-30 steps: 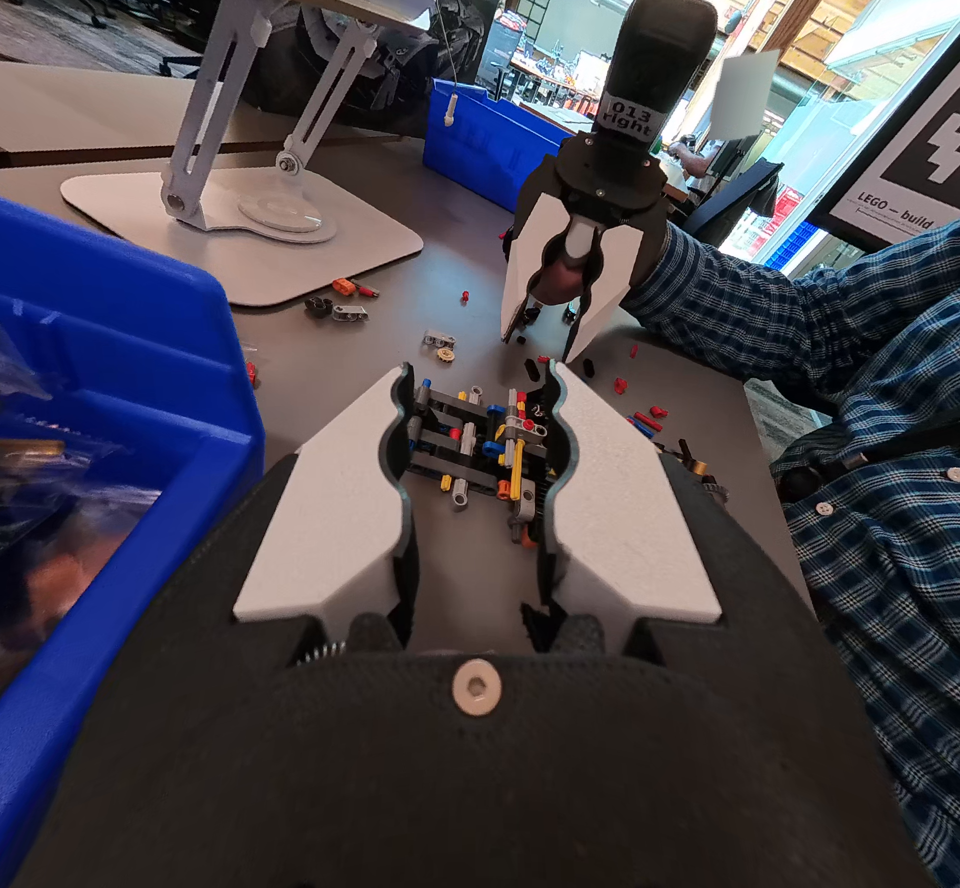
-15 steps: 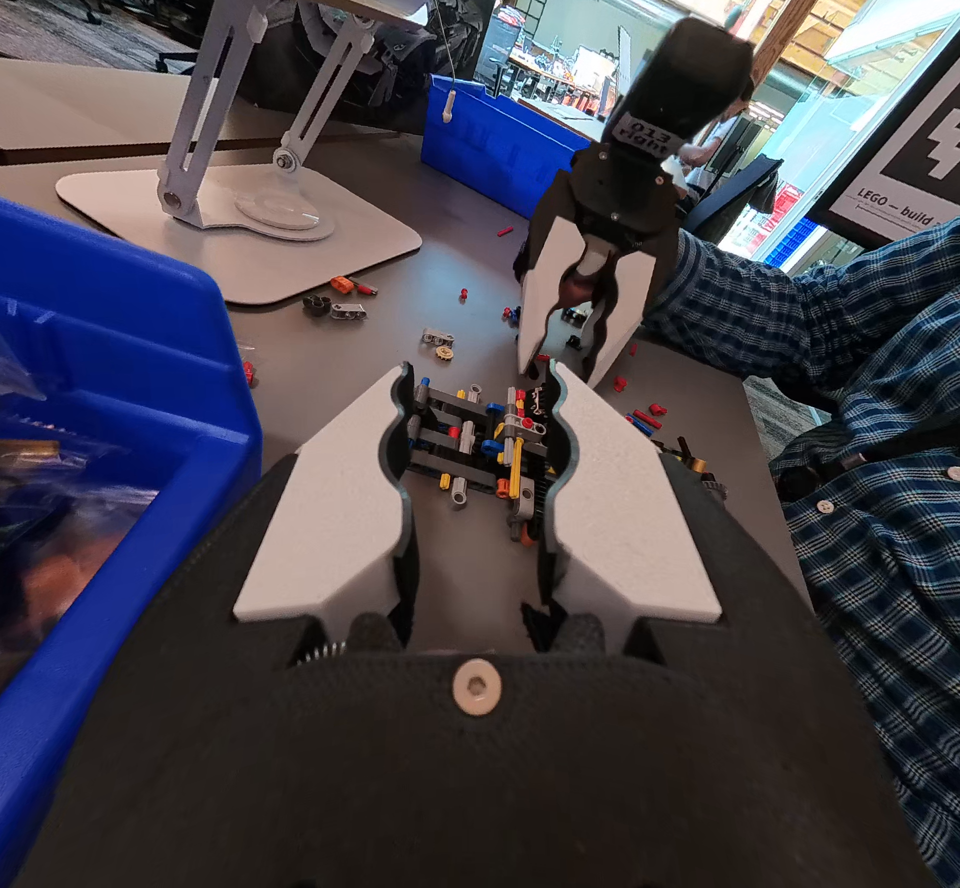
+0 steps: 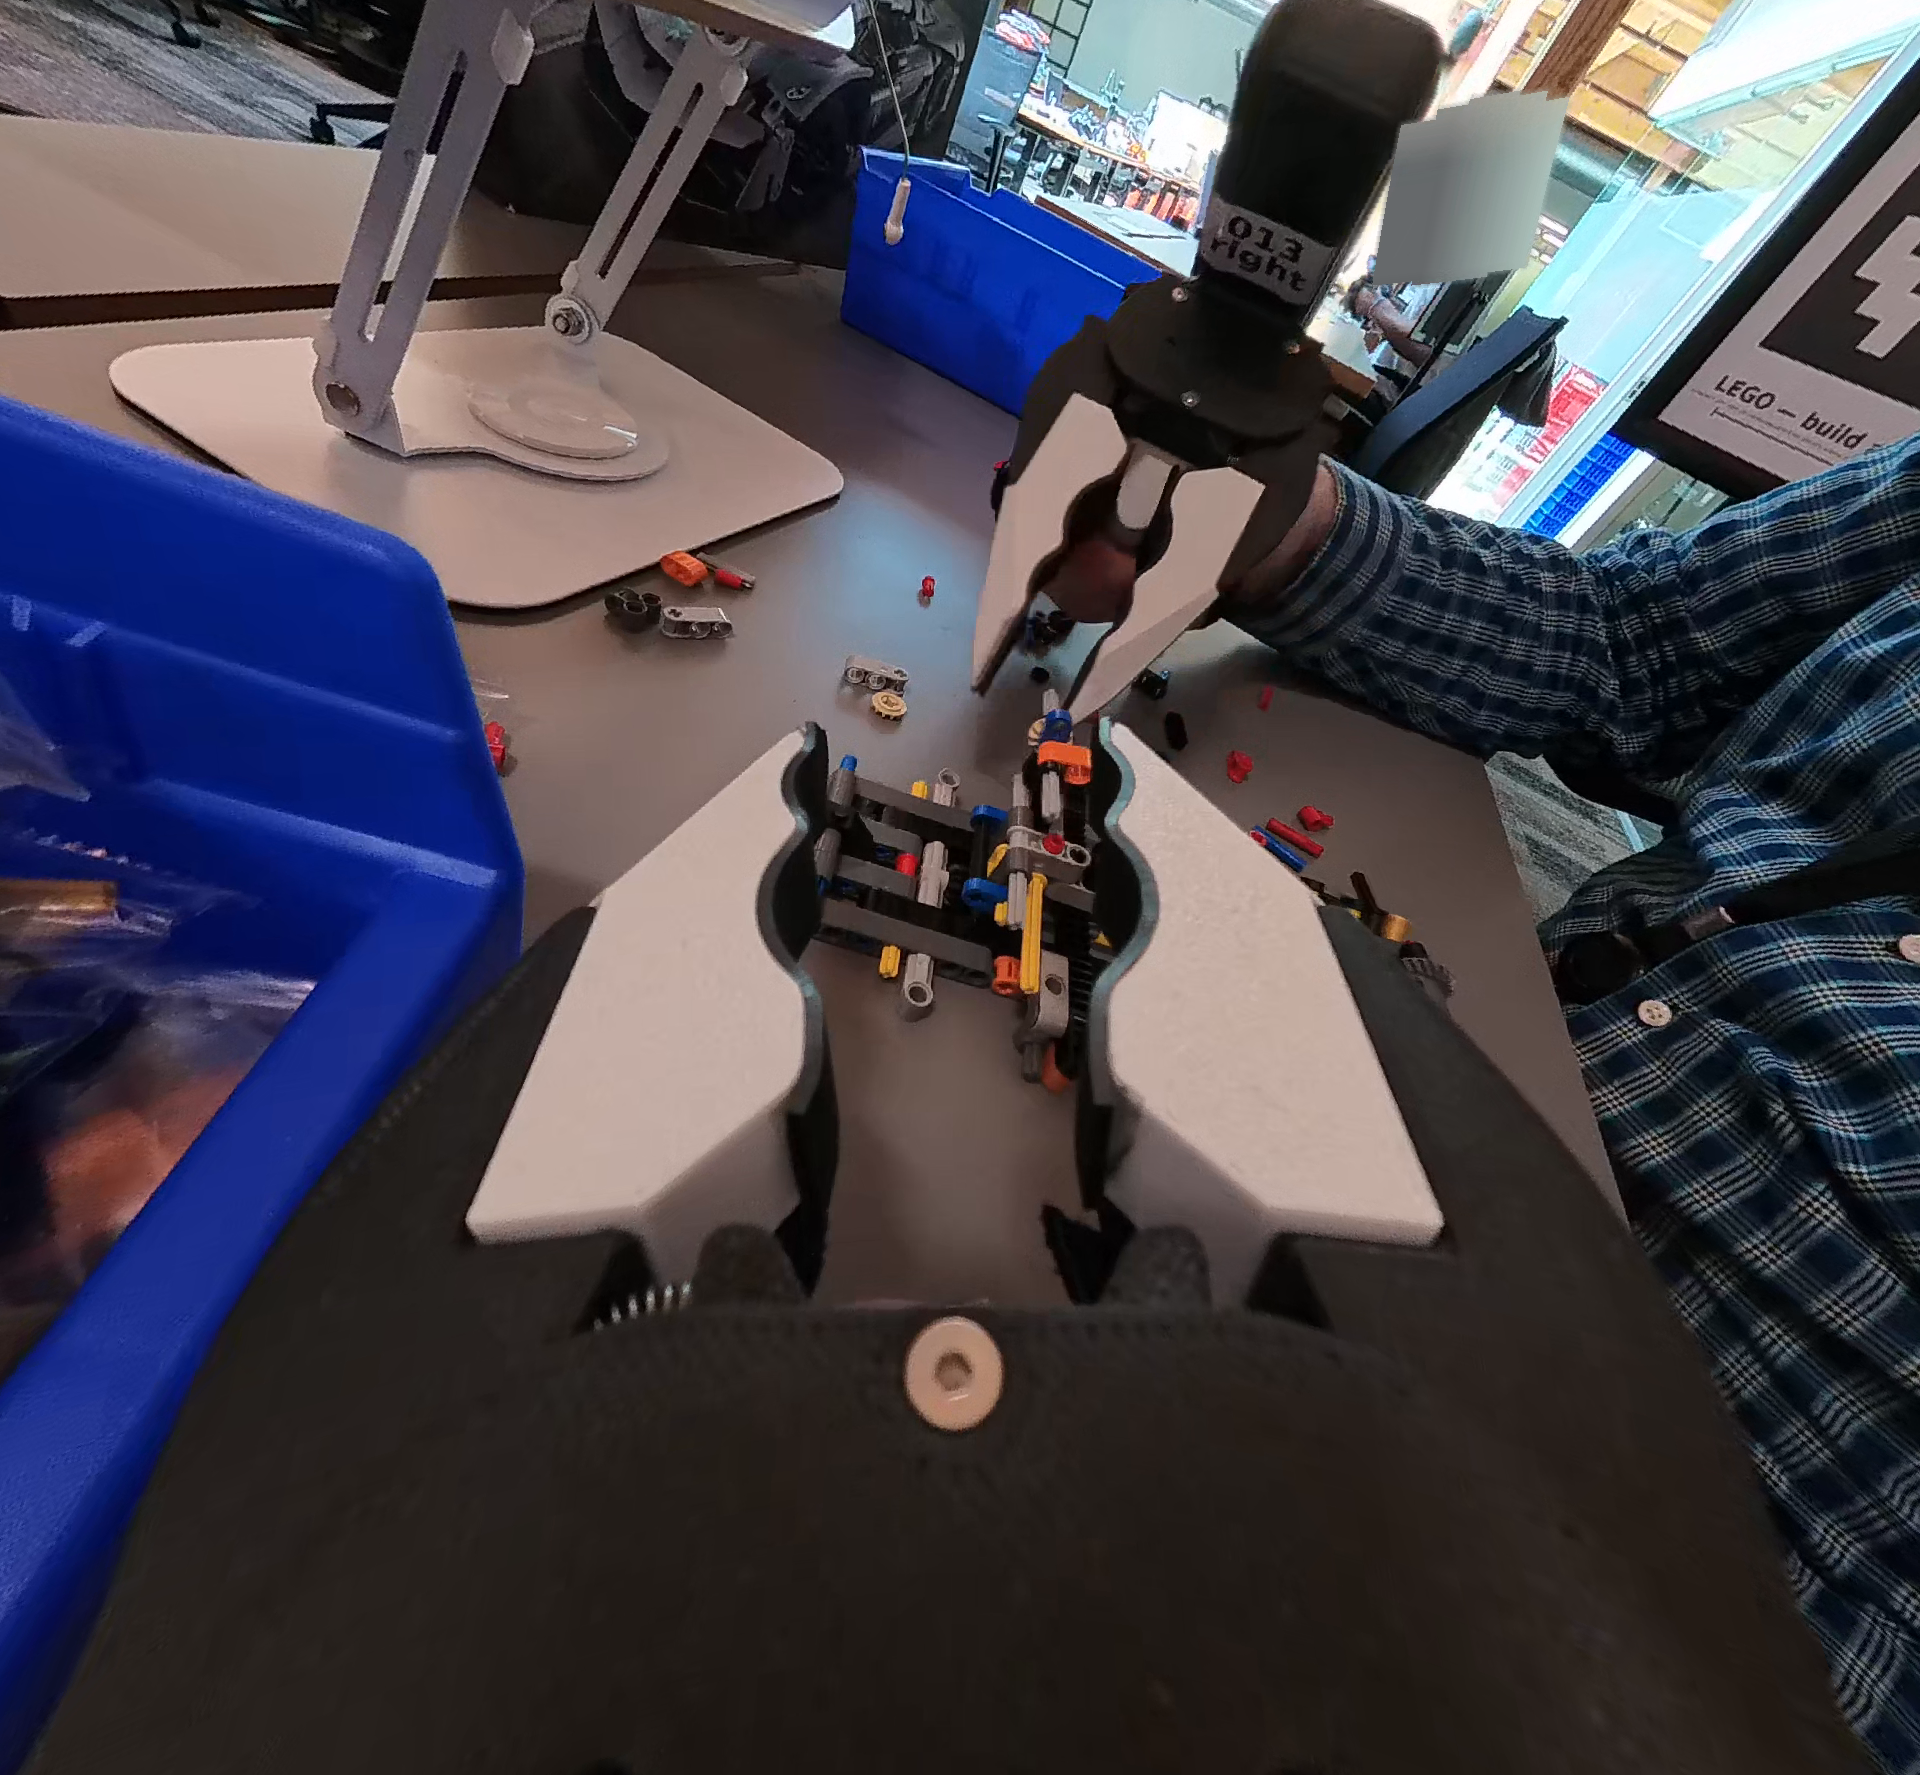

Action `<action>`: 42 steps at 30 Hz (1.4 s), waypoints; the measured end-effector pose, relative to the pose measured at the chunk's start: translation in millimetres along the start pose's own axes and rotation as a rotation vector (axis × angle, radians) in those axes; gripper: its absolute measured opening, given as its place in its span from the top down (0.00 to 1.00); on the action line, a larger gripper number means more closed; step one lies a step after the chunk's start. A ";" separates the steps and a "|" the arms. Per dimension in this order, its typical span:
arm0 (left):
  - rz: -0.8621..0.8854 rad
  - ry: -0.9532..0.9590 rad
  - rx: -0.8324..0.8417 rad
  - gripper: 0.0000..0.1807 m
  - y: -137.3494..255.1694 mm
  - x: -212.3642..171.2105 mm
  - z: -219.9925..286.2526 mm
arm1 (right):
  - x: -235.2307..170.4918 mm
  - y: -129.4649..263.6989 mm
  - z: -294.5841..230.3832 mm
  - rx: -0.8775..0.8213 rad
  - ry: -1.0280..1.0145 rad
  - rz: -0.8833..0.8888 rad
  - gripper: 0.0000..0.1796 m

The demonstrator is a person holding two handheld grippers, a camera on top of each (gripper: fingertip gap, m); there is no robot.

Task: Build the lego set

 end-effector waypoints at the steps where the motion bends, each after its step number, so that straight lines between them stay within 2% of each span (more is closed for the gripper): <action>1: 0.000 0.000 0.000 0.73 0.0 0.0 0.0 | -0.9 -0.7 -0.1 0.002 -0.005 -0.005 0.89; 13: 0.001 0.002 -0.002 0.73 0.2 0.2 0.1 | 3.1 8.9 -1.4 0.025 0.007 -0.005 0.83; 21: 0.016 0.019 -0.007 0.73 1.7 1.9 -1.0 | 10.3 38.9 10.6 -0.030 0.022 0.027 0.82; 32: 0.068 0.080 0.019 0.72 6.8 7.4 -10.2 | -43.5 83.7 15.7 -0.167 0.059 -0.001 0.82; 42: 0.111 0.103 0.057 0.72 11.6 11.5 -16.9 | -54.7 116.1 32.3 -0.304 0.107 0.025 0.83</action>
Point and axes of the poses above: each gripper's, where its closed fingertips meet, y back along the fingers, x out of its top, z = x × y across the jaws, the point moved 2 cm from there along y, back along the fingers, and after that the axes turned 4 degrees about z, right-handed, at the moved point
